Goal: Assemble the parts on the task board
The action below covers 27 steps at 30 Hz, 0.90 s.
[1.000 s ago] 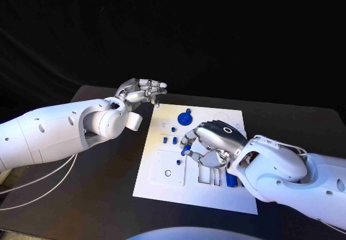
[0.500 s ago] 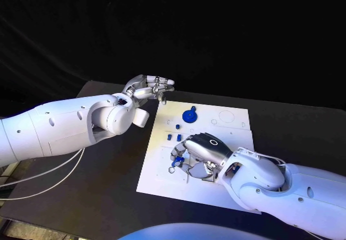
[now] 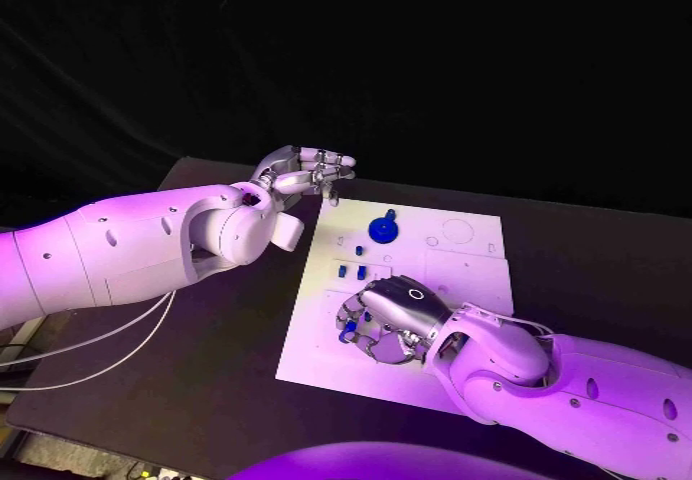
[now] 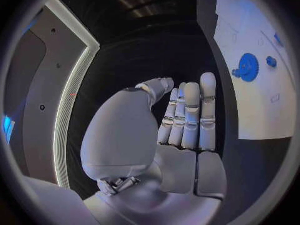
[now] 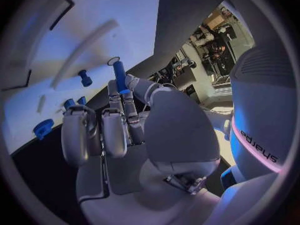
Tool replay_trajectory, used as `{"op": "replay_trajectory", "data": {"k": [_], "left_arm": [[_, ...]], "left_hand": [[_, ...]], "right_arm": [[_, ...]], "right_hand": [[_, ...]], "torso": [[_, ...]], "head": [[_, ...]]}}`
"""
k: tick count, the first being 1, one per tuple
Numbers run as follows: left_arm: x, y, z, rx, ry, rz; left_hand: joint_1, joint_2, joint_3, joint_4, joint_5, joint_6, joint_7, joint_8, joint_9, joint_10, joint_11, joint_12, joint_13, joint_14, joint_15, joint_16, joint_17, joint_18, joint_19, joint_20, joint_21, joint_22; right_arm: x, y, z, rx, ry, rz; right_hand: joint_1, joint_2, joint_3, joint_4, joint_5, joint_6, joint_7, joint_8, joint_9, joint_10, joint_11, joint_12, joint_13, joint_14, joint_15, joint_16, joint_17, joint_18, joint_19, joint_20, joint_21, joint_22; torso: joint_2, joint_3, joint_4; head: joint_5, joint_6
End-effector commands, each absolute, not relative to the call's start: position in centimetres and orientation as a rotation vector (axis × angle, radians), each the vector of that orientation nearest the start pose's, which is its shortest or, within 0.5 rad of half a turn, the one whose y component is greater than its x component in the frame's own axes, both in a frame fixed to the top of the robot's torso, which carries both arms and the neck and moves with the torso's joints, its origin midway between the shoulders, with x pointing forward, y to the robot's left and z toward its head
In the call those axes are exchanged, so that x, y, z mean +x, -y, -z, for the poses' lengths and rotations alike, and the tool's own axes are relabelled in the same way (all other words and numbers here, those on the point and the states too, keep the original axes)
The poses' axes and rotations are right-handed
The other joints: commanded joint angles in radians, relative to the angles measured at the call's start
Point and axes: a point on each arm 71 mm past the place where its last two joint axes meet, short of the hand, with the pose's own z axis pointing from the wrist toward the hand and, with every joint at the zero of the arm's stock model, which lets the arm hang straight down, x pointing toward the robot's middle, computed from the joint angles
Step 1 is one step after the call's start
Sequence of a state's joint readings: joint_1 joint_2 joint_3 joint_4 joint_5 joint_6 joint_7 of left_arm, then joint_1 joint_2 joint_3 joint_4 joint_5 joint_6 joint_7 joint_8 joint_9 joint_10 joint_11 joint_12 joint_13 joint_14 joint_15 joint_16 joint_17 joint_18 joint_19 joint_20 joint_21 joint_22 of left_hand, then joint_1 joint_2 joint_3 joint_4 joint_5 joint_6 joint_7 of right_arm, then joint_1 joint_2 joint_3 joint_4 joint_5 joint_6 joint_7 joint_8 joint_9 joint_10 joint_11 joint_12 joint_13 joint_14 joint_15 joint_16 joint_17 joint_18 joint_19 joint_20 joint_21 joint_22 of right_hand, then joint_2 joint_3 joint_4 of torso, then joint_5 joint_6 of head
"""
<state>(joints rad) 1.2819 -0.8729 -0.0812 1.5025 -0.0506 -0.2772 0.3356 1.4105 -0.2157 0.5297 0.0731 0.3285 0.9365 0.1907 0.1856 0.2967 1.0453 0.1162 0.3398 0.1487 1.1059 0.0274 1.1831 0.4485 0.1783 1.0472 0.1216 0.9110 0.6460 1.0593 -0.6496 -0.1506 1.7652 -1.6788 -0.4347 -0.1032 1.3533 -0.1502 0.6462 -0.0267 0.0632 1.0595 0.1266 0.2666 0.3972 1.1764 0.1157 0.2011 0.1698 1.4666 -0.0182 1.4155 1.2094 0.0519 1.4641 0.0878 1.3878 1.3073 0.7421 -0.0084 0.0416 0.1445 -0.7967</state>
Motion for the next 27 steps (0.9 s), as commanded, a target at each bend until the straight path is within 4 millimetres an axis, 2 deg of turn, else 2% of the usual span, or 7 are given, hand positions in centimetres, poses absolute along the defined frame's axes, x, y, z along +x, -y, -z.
{"op": "replay_trajectory", "data": {"k": [1,16,24,27], "left_arm": [[50.08,-22.55,15.60,-1.032,-1.467,1.517],[50.08,-22.68,15.62,-1.035,-1.467,1.514],[50.09,-22.71,15.63,-1.036,-1.469,1.513],[50.10,-22.71,15.63,-1.036,-1.469,1.512]], "left_hand": [[0.001,0.009,0.000,-0.003,0.004,-0.005,-0.001,-0.005,-0.001,-0.007,0.000,0.004,0.001,-0.001,0.007,-0.004,-0.001,0.006,0.002,0.002,-0.004,-0.001],[0.000,0.010,0.000,-0.002,0.004,-0.007,-0.001,-0.005,-0.001,-0.010,0.001,0.006,0.002,-0.001,0.008,-0.003,-0.002,0.006,0.002,0.002,-0.005,-0.001],[-0.001,0.011,0.000,-0.001,0.004,-0.007,0.000,-0.005,-0.002,-0.011,0.001,0.007,0.002,-0.001,0.008,-0.003,-0.002,0.006,0.002,0.003,-0.005,-0.002],[-0.001,0.011,0.000,-0.001,0.004,-0.007,0.000,-0.005,-0.002,-0.011,0.001,0.007,0.002,-0.001,0.008,-0.003,-0.002,0.006,0.002,0.003,-0.005,-0.002]], "right_arm": [[35.61,4.30,23.70,-0.527,-1.588,-1.045],[35.95,4.44,24.36,-0.569,-1.610,-0.986],[35.75,4.30,24.37,-0.597,-1.613,-0.979],[35.67,4.18,24.32,-0.598,-1.611,-0.988]], "right_hand": [[0.007,0.002,0.007,-0.012,0.004,0.003,0.004,0.001,0.001,0.064,-0.061,0.002,0.001,0.035,-0.003,0.000,-0.001,-0.009,0.022,-0.005,-0.005,0.177],[0.006,0.002,0.007,-0.012,0.004,0.003,0.004,0.001,0.001,0.063,-0.061,0.002,0.001,0.035,-0.003,-0.001,-0.001,-0.009,0.021,-0.005,-0.006,0.177],[0.005,0.002,0.007,-0.012,0.005,0.003,0.004,0.001,0.002,0.063,-0.060,0.001,0.001,0.035,-0.003,-0.001,-0.002,-0.009,0.021,-0.005,-0.007,0.177],[-0.005,-0.006,0.003,-0.011,0.005,-0.009,0.008,-0.007,0.000,0.052,-0.057,-0.007,0.000,0.034,0.001,-0.004,-0.007,-0.007,0.017,-0.003,-0.015,0.173]], "torso": [[0.000,0.0002,0.0010],[0.000,0.0004,-0.0006],[0.000,0.0011,0.0006],[0.000,0.0006,0.0001]], "head": [[0.003,-0.003],[0.002,-0.005],[0.000,-0.005],[0.001,-0.005]]}}
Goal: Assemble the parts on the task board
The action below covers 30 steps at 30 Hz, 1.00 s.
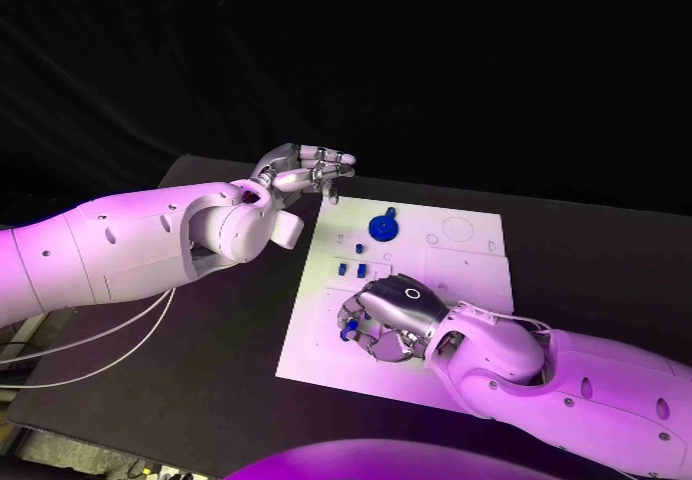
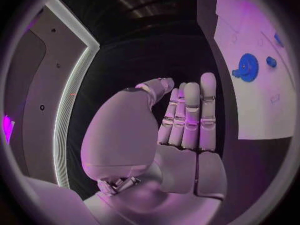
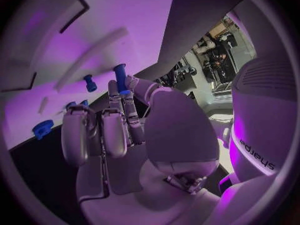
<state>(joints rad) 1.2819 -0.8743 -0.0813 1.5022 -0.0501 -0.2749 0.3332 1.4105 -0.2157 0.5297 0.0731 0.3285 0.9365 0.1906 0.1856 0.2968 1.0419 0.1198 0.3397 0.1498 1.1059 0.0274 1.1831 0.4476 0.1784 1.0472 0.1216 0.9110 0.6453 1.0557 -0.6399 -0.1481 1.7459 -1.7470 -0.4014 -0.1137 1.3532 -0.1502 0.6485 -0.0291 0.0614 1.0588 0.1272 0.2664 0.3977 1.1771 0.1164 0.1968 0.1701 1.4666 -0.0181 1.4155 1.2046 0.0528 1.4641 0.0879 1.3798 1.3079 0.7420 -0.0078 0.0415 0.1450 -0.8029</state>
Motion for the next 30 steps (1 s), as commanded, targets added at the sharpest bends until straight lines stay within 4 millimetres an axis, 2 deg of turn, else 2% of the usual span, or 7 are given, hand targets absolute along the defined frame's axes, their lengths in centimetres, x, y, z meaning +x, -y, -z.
{"op": "replay_trajectory", "data": {"k": [1,3,5,6,7,23,30], "left_arm": [[50.1,-22.7,15.6,-1.036,-1.469,1.512],[50.1,-22.7,15.6,-1.036,-1.469,1.512],[50.1,-22.7,15.6,-1.036,-1.469,1.512],[50.1,-22.7,15.6,-1.036,-1.468,1.511],[50.1,-22.7,15.6,-1.036,-1.468,1.511],[50.1,-22.9,15.7,-1.039,-1.468,1.506],[50.1,-23.0,15.7,-1.041,-1.468,1.503]], "left_hand": [[-0.001,0.011,0.000,-0.001,0.004,-0.007,0.000,-0.005,-0.002,-0.008,-0.002,0.007,0.001,-0.001,0.008,-0.003,-0.001,0.006,0.002,0.003,-0.005,-0.001],[-0.001,0.011,0.000,-0.001,0.004,-0.007,0.000,-0.005,-0.002,-0.008,-0.002,0.007,0.001,-0.001,0.008,-0.003,-0.001,0.006,0.002,0.003,-0.005,-0.001],[-0.001,0.011,0.000,-0.001,0.004,-0.008,0.000,-0.005,-0.002,-0.009,-0.002,0.007,0.002,-0.001,0.009,-0.003,-0.001,0.006,0.002,0.003,-0.005,-0.001],[-0.001,0.011,0.000,-0.001,0.004,-0.008,0.000,-0.005,-0.002,-0.009,-0.002,0.007,0.002,-0.001,0.009,-0.003,-0.001,0.006,0.002,0.003,-0.005,-0.001],[-0.001,0.011,0.000,-0.001,0.004,-0.008,0.000,-0.005,-0.002,-0.009,-0.002,0.007,0.002,-0.001,0.009,-0.003,-0.001,0.006,0.002,0.003,-0.005,-0.001],[-0.001,0.011,0.000,-0.001,0.004,-0.008,0.000,-0.005,-0.002,-0.009,-0.002,0.007,0.002,-0.001,0.009,-0.003,-0.001,0.006,0.002,0.003,-0.005,-0.001],[-0.001,0.011,0.000,-0.001,0.004,-0.008,0.000,-0.005,-0.002,-0.009,-0.002,0.007,0.002,-0.001,0.009,-0.003,-0.001,0.006,0.002,0.003,-0.005,-0.001]], "right_arm": [[35.6,4.1,24.3,-0.598,-1.611,-0.991],[35.6,4.1,24.3,-0.599,-1.612,-0.998],[35.6,4.0,24.3,-0.599,-1.613,-1.002],[35.6,4.0,24.3,-0.597,-1.612,-1.005],[35.6,4.0,24.2,-0.595,-1.611,-1.006],[35.7,4.5,23.9,-0.557,-1.579,-1.012],[35.6,5.3,23.2,-0.504,-1.516,-1.031]], "right_hand": [[-0.013,-0.012,-0.001,-0.007,0.009,-0.028,0.012,-0.019,-0.005,0.047,-0.054,-0.007,0.000,0.033,0.003,-0.005,-0.005,-0.007,0.016,-0.002,-0.011,0.172],[-0.045,-0.039,-0.014,0.005,0.045,-0.066,0.024,-0.047,-0.014,0.006,-0.039,-0.035,-0.010,0.032,0.016,-0.007,-0.010,-0.005,0.009,0.007,-0.026,0.166],[-0.064,-0.058,-0.025,0.012,0.056,-0.086,0.025,-0.060,-0.018,-0.016,-0.032,-0.049,-0.016,0.031,0.022,-0.008,-0.013,-0.002,0.003,0.013,-0.038,0.161],[-0.064,-0.058,-0.025,0.012,0.056,-0.086,0.025,-0.060,-0.018,-0.016,-0.032,-0.049,-0.016,0.031,0.022,-0.008,-0.013,-0.002,0.003,0.013,-0.038,0.161],[-0.082,-0.074,-0.039,0.019,0.055,-0.099,0.026,-0.069,-0.021,-0.035,-0.026,-0.059,-0.021,0.029,0.026,-0.010,-0.017,-0.001,0.000,0.017,-0.045,0.158],[-0.086,-0.081,-0.048,0.022,0.055,-0.109,0.023,-0.077,-0.022,-0.054,-0.025,-0.067,-0.026,0.028,0.027,-0.011,-0.020,0.001,-0.003,0.020,-0.053,0.155],[-0.083,-0.093,-0.073,0.024,0.058,-0.137,0.026,-0.097,-0.026,-0.125,-0.014,-0.087,-0.044,0.017,0.036,-0.030,-0.057,0.017,-0.034,0.029,-0.127,0.122]], "torso": [[0.000,-0.0002,-0.0006],[-0.001,-0.0003,-0.0009],[-0.001,-0.0005,-0.0008],[-0.001,-0.0006,-0.0002],[-0.001,-0.0006,-0.0002],[0.000,0.0000,-0.0001],[0.000,0.0001,0.0002]], "head": [[0.001,0.001],[0.001,0.000],[0.001,0.000],[0.000,0.000],[0.000,0.000],[-0.005,0.004],[-0.012,0.010]]}}
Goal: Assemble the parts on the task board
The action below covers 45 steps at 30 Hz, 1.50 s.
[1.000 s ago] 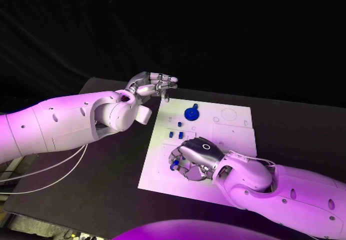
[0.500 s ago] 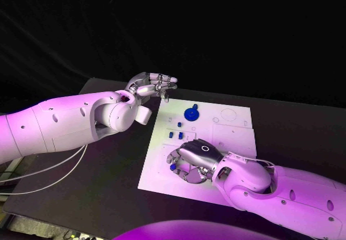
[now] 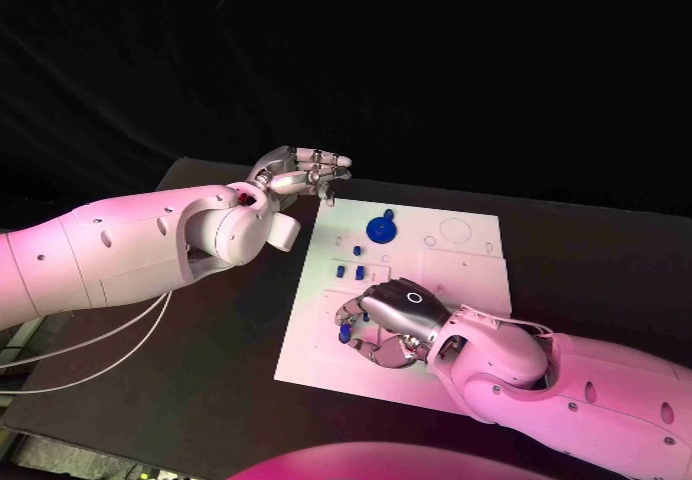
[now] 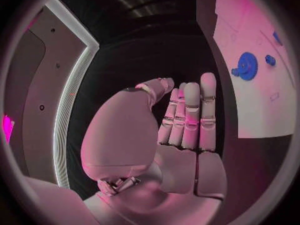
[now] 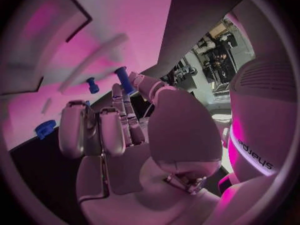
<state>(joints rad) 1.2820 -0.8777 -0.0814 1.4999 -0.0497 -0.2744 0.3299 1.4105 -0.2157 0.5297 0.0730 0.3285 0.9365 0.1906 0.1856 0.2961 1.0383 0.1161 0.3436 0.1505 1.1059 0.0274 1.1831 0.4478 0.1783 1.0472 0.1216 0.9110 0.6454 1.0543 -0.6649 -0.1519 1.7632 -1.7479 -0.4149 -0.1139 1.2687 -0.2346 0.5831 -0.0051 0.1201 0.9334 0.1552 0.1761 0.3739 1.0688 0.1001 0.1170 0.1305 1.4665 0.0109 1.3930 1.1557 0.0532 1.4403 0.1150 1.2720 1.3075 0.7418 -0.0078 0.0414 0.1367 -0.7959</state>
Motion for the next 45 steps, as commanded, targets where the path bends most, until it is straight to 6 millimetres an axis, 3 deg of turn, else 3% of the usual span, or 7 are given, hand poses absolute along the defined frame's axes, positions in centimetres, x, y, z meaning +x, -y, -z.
{"op": "replay_trajectory", "data": {"k": [1,12,17,21,22,32,45], "left_arm": [[50.1,-23.0,15.7,-1.041,-1.468,1.502],[50.2,-23.3,15.7,-1.044,-1.467,1.498],[50.2,-23.4,15.8,-1.046,-1.469,1.495],[50.1,-23.4,15.9,-1.047,-1.471,1.494],[50.1,-23.4,15.9,-1.048,-1.472,1.494],[49.9,-23.4,16.1,-1.051,-1.476,1.502],[49.7,-23.3,16.1,-1.052,-1.479,1.507]], "left_hand": [[-0.001,0.011,0.000,-0.001,0.004,-0.008,0.000,-0.005,-0.001,-0.005,0.001,0.003,0.001,-0.001,0.009,-0.003,-0.001,0.006,0.002,0.003,-0.005,-0.001],[-0.001,0.011,0.000,-0.001,0.004,-0.008,0.000,-0.005,-0.001,-0.005,0.001,0.003,0.001,-0.001,0.009,-0.003,-0.001,0.006,0.002,0.003,-0.005,-0.001],[-0.002,0.011,0.000,0.000,0.004,-0.010,0.000,-0.006,-0.002,-0.008,0.002,0.005,0.001,-0.002,0.009,-0.002,-0.001,0.006,0.002,0.004,-0.006,-0.002],[-0.002,0.011,0.000,0.000,0.004,-0.010,0.000,-0.006,-0.002,-0.008,0.002,0.005,0.001,-0.002,0.009,-0.002,-0.001,0.006,0.002,0.004,-0.006,-0.002],[-0.002,0.011,0.000,0.000,0.004,-0.010,0.000,-0.006,-0.002,-0.008,0.002,0.005,0.001,-0.002,0.009,-0.002,-0.001,0.006,0.002,0.004,-0.006,-0.002],[-0.003,0.011,-0.001,0.000,0.004,-0.010,0.000,-0.006,-0.002,-0.009,0.002,0.005,0.001,-0.002,0.009,-0.002,-0.002,0.006,0.002,0.004,-0.007,-0.002],[-0.004,0.011,-0.001,0.001,0.004,-0.010,0.000,-0.005,-0.002,-0.010,0.002,0.006,0.002,-0.002,0.010,-0.002,-0.002,0.006,0.003,0.004,-0.007,-0.002]], "right_arm": [[35.6,5.5,23.0,-0.497,-1.507,-1.034],[37.7,11.6,19.4,-0.213,-1.544,-1.063],[39.0,16.5,18.5,0.030,-1.676,-1.011],[39.1,20.1,18.5,0.164,-1.768,-0.933],[39.0,21.0,18.6,0.194,-1.787,-0.909],[36.9,25.5,19.7,0.274,-1.851,-0.675],[35.1,25.0,22.8,0.222,-1.897,-0.542]], "right_hand": [[0.005,-0.010,-0.019,0.000,-0.001,-0.023,-0.002,-0.014,-0.004,-0.037,0.005,-0.009,-0.009,0.012,0.009,-0.015,-0.021,0.023,-0.023,0.004,-0.052,0.108],[0.003,0.006,-0.060,0.022,0.015,-0.005,0.011,-0.013,0.001,0.007,0.003,0.057,-0.006,0.011,0.007,-0.026,-0.035,0.028,-0.029,0.004,-0.087,0.090],[-0.004,0.017,-0.071,0.039,0.030,0.040,-0.006,0.009,0.011,0.184,-0.036,0.180,0.051,0.039,-0.021,0.025,0.057,0.002,0.031,-0.017,0.046,0.151],[-0.024,0.011,-0.113,0.057,0.049,0.062,-0.033,0.044,0.031,0.261,-0.068,0.312,0.159,0.049,-0.049,0.048,0.092,-0.015,0.065,-0.043,0.127,0.189],[-0.020,0.022,-0.152,0.079,0.065,0.037,-0.037,0.086,0.069,0.143,-0.091,0.494,0.370,0.050,-0.064,0.055,0.095,-0.019,0.074,-0.069,0.150,0.204],[-0.075,0.005,-0.232,0.173,0.090,0.012,-0.048,0.155,0.132,0.265,-0.078,0.998,0.935,0.064,-0.057,0.095,0.177,-0.033,0.097,-0.054,0.211,0.231],[-0.079,0.003,-0.326,0.264,0.091,-0.011,-0.050,0.187,0.159,0.286,-0.075,1.086,1.056,0.071,-0.055,0.116,0.225,-0.038,0.105,-0.053,0.232,0.241]], "torso": [[0.000,0.0003,0.0004],[-0.003,-0.0011,-0.0022],[-0.008,-0.0007,-0.0066],[-0.012,-0.0002,-0.0089],[-0.013,0.0000,-0.0103],[-0.019,0.0012,-0.0223],[-0.021,0.0005,-0.0275]], "head": [[-0.004,0.003],[-0.047,0.023],[-0.079,0.027],[-0.129,0.028],[-0.146,0.025],[-0.254,0.006],[-0.257,-0.003]]}}
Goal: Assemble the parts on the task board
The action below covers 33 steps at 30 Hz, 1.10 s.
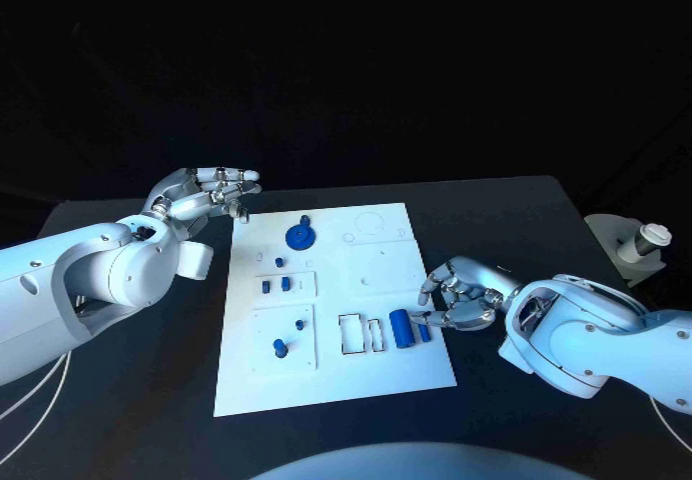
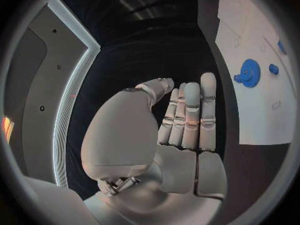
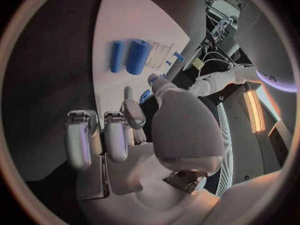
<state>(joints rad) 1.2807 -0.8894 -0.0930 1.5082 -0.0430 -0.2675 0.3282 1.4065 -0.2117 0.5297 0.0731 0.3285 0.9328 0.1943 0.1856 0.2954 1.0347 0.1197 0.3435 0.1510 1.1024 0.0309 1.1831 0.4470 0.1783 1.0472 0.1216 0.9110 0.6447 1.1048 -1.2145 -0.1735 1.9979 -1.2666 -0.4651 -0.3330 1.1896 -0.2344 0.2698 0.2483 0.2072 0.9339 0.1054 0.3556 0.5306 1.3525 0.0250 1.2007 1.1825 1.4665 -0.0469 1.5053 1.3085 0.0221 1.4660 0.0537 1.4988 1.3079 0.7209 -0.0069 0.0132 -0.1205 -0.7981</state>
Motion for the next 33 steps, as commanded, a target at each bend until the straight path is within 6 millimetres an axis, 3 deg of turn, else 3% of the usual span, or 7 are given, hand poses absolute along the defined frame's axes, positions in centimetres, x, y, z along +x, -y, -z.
{"op": "replay_trajectory", "data": {"k": [1,15,24,33], "left_arm": [[49.7,-23.3,16.1,-1.052,-1.479,1.507],[49.7,-23.6,16.2,-1.056,-1.477,1.500],[49.7,-23.6,16.2,-1.056,-1.481,1.502],[49.6,-23.6,16.2,-1.057,-1.487,1.503]], "left_hand": [[0.000,0.007,-0.001,0.001,0.004,-0.007,-0.003,-0.005,-0.001,-0.006,-0.001,0.006,0.001,0.002,0.006,-0.002,-0.001,0.006,0.003,0.004,-0.007,-0.001],[-0.002,0.006,-0.002,0.002,0.004,-0.007,-0.003,-0.005,-0.001,-0.008,-0.001,0.007,0.002,0.001,0.007,-0.001,-0.001,0.006,0.003,0.005,-0.008,-0.002],[0.000,0.007,-0.002,0.001,0.004,-0.007,-0.004,-0.004,-0.001,-0.010,-0.001,0.009,0.002,0.001,0.006,0.000,-0.001,0.006,0.003,0.005,-0.008,-0.002],[0.000,0.007,-0.002,0.001,0.004,-0.008,-0.004,-0.003,-0.001,-0.012,-0.001,0.012,0.003,0.001,0.007,0.001,-0.002,0.007,0.003,0.005,-0.009,-0.003]], "right_arm": [[35.0,24.8,23.0,0.217,-1.901,-0.541],[34.6,23.1,24.0,0.149,-1.910,-0.554],[34.5,22.4,24.8,0.106,-1.937,-0.540],[34.6,21.5,25.7,0.073,-1.958,-0.518]], "right_hand": [[0.002,0.004,-0.017,0.014,0.004,-0.012,0.000,0.008,0.003,0.003,0.000,0.003,0.006,0.071,0.003,0.004,0.072,-0.007,0.080,0.008,0.005,0.241],[0.009,0.015,-0.056,0.042,0.009,-0.013,-0.001,0.017,0.008,0.004,0.000,0.006,0.019,0.071,0.003,0.005,0.073,-0.008,0.081,0.009,0.008,0.242],[-0.021,0.044,-0.127,0.044,0.044,0.005,-0.010,0.037,0.015,0.021,-0.007,0.029,0.053,0.072,-0.003,0.009,0.082,-0.009,0.083,0.005,0.013,0.245],[-0.034,0.055,-0.160,0.045,0.063,0.013,-0.014,0.044,0.017,0.022,-0.010,0.028,0.059,0.073,-0.005,0.010,0.087,-0.011,0.086,0.002,0.020,0.247]], "torso": [[0.000,-0.0008,0.0006],[-0.001,-0.0011,-0.0005],[0.000,-0.0008,-0.0005],[0.000,-0.0026,0.0004]], "head": [[0.002,-0.002],[0.016,-0.006],[0.021,-0.006],[0.027,-0.006]]}}
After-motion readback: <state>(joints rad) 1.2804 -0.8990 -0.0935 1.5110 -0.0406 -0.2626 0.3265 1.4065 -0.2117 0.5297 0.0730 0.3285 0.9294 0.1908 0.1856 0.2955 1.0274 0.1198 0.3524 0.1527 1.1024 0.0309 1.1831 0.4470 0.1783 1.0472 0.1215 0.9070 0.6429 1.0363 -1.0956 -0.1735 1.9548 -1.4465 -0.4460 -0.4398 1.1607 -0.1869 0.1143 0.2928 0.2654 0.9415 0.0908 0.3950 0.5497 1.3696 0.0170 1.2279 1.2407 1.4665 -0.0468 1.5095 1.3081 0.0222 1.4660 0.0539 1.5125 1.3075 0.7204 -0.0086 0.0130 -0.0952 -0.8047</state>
